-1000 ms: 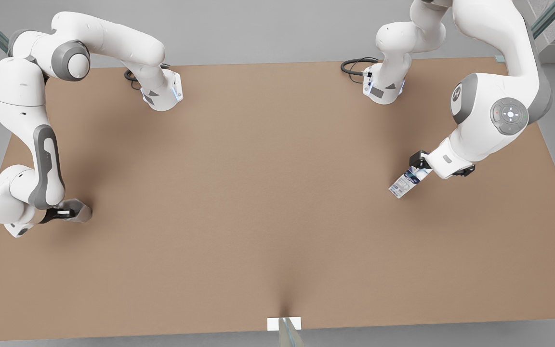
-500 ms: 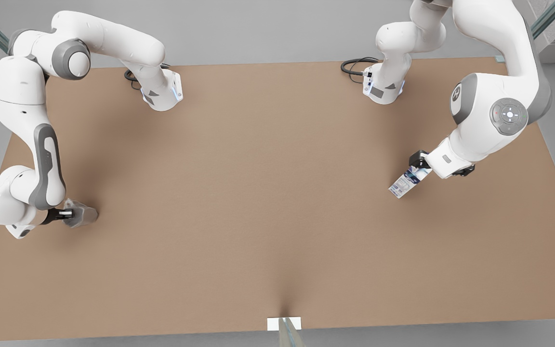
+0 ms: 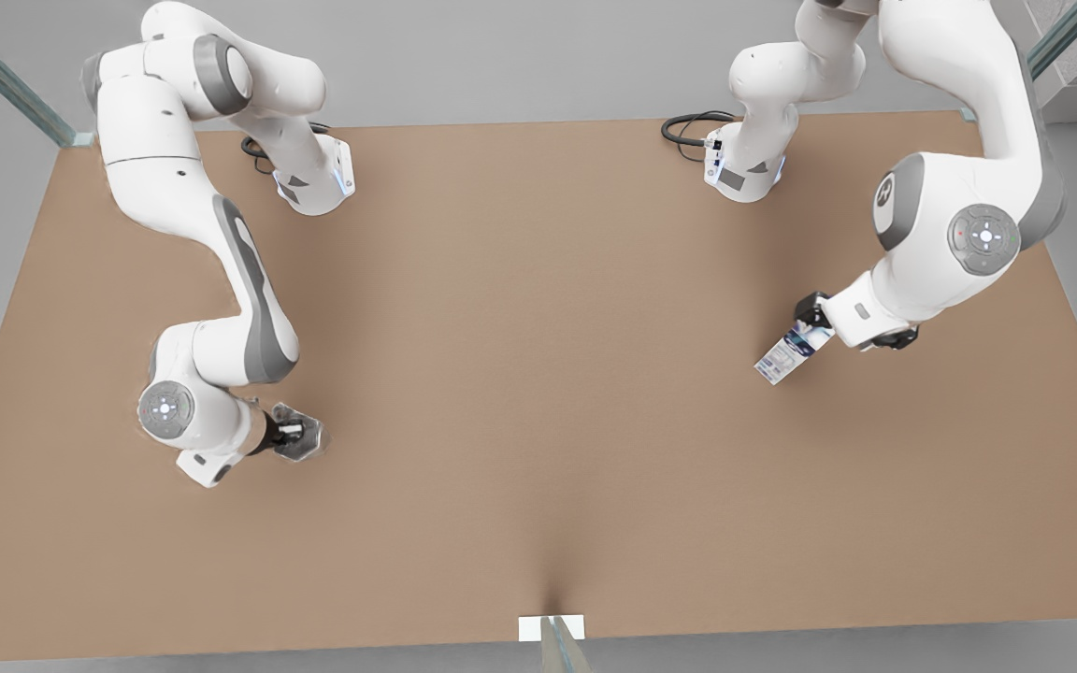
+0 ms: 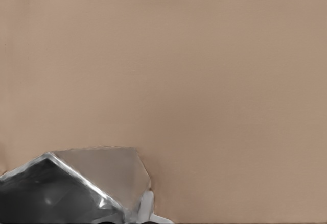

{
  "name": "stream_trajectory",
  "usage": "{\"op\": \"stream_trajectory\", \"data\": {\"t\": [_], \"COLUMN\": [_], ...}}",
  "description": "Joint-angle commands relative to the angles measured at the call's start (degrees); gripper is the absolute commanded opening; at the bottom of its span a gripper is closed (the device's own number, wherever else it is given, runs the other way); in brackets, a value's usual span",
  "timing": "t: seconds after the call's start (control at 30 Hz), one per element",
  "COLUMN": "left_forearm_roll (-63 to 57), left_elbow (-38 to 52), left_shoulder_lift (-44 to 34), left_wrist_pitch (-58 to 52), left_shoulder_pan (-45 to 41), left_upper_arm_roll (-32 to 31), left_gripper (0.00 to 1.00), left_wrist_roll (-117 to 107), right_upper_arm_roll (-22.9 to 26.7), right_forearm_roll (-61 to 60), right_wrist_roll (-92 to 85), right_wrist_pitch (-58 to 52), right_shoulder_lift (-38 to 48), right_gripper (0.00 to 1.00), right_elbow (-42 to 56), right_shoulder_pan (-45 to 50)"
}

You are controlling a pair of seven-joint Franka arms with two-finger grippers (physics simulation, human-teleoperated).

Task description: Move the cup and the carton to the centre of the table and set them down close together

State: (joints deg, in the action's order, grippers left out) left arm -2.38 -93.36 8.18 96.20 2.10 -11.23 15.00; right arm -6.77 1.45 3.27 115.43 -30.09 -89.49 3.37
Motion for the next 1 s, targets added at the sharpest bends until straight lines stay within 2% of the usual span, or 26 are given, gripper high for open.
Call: {"op": "stream_trajectory", "data": {"t": [0.0, 0.03, 0.07, 0.23, 0.4, 0.63, 0.67, 0.73, 0.8, 0.87, 0.9, 0.93, 0.97], "left_forearm_roll": [-0.4, -1.0, -1.0, -1.0, -1.0, -1.4, -6.0, -6.3, -6.2, -6.2, -6.2, -6.2, -6.2], "left_elbow": [-2.1, -10.1, -11.8, -16.2, -18.5, -20.3, -20.2, -20.2, -20.2, -20.3, -20.2, -20.2, -20.3], "left_shoulder_lift": [-0.4, -3.2, -3.6, -3.3, -3.1, -1.8, -1.0, -0.9, -0.4, -0.1, 0.4, 0.6, 0.8], "left_wrist_pitch": [1.5, 8.7, 10.1, 11.0, 11.1, 11.0, 11.1, 11.1, 11.1, 11.1, 11.1, 11.1, 11.1], "left_shoulder_pan": [-0.5, -0.7, -0.5, 1.0, 1.7, 1.8, 1.8, 1.9, 1.9, 1.9, 1.9, 1.9, 1.9], "left_upper_arm_roll": [0.0, 0.0, 0.1, 0.4, 0.4, 0.4, 0.3, 0.3, 0.3, 0.3, 0.3, 0.3, 0.4], "left_gripper": [1.0, 1.0, 1.0, 1.0, 1.0, 1.0, 1.0, 1.0, 1.0, 1.0, 1.0, 1.0, 1.0], "left_wrist_roll": [2.6, 6.4, 11.5, 16.0, 16.0, 16.1, 16.0, 16.0, 16.0, 15.9, 15.9, 15.9, 15.9], "right_upper_arm_roll": [0.0, 1.2, 4.2, 4.6, 5.5, 5.6, 5.6, 5.7, 5.7, 5.7, 5.7, 5.7, 5.7], "right_forearm_roll": [0.1, 0.1, 0.0, -0.8, -7.3, -9.5, -9.5, -9.5, -9.5, -9.5, -9.5, -9.6, -9.6], "right_wrist_roll": [1.2, 4.5, 7.9, 22.7, 24.8, 27.6, 27.6, 27.0, 27.4, 27.6, 27.6, 27.8, 28.3], "right_wrist_pitch": [0.0, 0.0, 0.1, 0.5, 0.6, 2.4, 2.4, 2.5, 2.5, 2.5, 2.5, 2.5, 2.5], "right_shoulder_lift": [-0.3, -1.8, -3.2, -15.8, -23.4, -24.3, -24.3, -24.3, -24.3, -24.5, -24.5, -24.5, -24.5], "right_gripper": [0.21, 0.21, 0.21, 0.21, 0.21, 0.21, 0.21, 0.21, 0.38, 0.6, 0.64, 0.74, 0.76], "right_elbow": [0.5, 2.5, 4.1, 19.6, 30.9, 31.9, 31.9, 31.9, 31.9, 31.9, 31.8, 31.8, 31.7], "right_shoulder_pan": [1.1, 5.1, 10.3, 19.7, 22.6, 25.1, 25.1, 25.2, 25.6, 25.6, 25.6, 25.6, 25.6]}}
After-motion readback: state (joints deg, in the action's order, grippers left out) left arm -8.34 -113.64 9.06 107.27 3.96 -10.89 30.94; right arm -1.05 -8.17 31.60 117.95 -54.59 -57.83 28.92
